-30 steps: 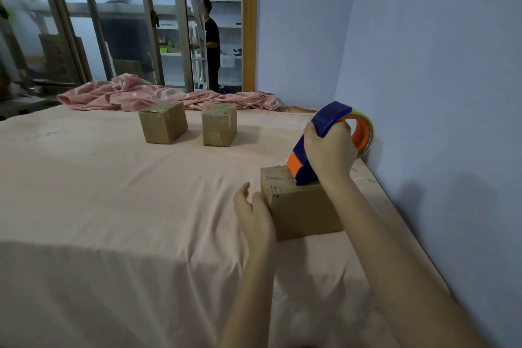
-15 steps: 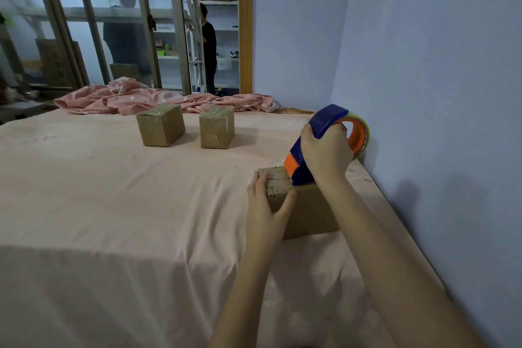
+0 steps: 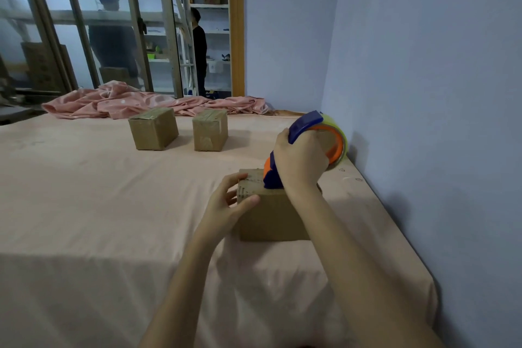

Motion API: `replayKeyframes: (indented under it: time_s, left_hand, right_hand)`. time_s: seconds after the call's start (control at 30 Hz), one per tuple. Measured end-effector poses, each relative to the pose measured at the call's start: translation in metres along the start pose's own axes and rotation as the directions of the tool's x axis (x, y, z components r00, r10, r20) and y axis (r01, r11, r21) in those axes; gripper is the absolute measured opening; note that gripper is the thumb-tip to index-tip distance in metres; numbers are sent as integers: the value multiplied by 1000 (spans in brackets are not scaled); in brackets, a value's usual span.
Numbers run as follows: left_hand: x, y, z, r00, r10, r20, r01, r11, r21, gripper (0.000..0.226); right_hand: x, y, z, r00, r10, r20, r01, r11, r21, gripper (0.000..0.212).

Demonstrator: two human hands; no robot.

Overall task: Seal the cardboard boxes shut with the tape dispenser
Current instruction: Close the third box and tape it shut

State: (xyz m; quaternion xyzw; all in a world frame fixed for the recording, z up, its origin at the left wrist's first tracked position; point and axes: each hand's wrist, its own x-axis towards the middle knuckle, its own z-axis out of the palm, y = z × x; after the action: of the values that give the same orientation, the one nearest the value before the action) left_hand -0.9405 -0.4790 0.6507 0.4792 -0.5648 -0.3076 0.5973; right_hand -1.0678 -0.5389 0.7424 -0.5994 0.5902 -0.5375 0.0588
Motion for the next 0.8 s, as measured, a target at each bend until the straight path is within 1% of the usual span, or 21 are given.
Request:
replayKeyframes:
  time_s: [0.03,0.07,0.1,0.17,0.2,0.27,0.3,0.33,0.37,0.43,0.47,0.57,0.63,0.8]
  left_hand:
    - [0,6,-4,1000,-13,9,11,994,112,45]
    - [0,12,-6,1000,-13,14,9,964,267,50]
    - [1,19,-6,1000,21,21,-28,903,429,55]
    - [3,32,2,988,131,84,-153,724,672,57]
    - [3,36,9,984,127,121,-174,624,762,58]
    - [3,35,24,988,66,140,-154,389,908,72]
    - [2,32,30,988,66,140,-153,271,950,80]
    - [0,29,33,985,99,145,-161,190,969,82]
    - [-3,26,33,977,153,151,-174,152,973,82]
    - [-5,23,32,955,240,173,-212,143,967,80]
    - [-4,23,31,946,259,194,-235,137,962,81]
    - [0,24,31,946,199,255,-278,97,956,87]
    - [0,23,35,943,192,271,-292,88,952,90]
    - [1,21,40,951,194,240,-269,139,953,99]
  right_hand:
    - [-1,-1,1,1000,-13,-5,13,1000,-18,32]
    - [0,-2,2,1000,-18,-9,18,999,-30,31]
    - [0,-2,2,1000,-16,-12,15,999,-33,30]
    - [0,-2,2,1000,3,-13,-4,1000,-20,28]
    - [-1,-1,2,1000,17,-12,-18,1000,-5,27]
    - [-2,-1,0,999,41,-8,-41,999,16,27]
    - [-2,-1,0,999,42,-7,-41,999,19,27]
    - [-2,-1,-1,999,36,-8,-36,999,16,28]
    - [-3,0,-1,1000,28,-12,-28,1000,13,28]
    - [-4,0,-2,1000,19,-23,-18,1000,16,29]
    - [-4,0,-2,999,19,-26,-19,1000,19,29]
    - [-4,-1,-2,999,22,-43,-21,999,24,29]
    - [-4,-1,-1,999,35,-42,-34,999,36,29]
    - [-3,2,-2,998,51,-41,-48,996,72,30]
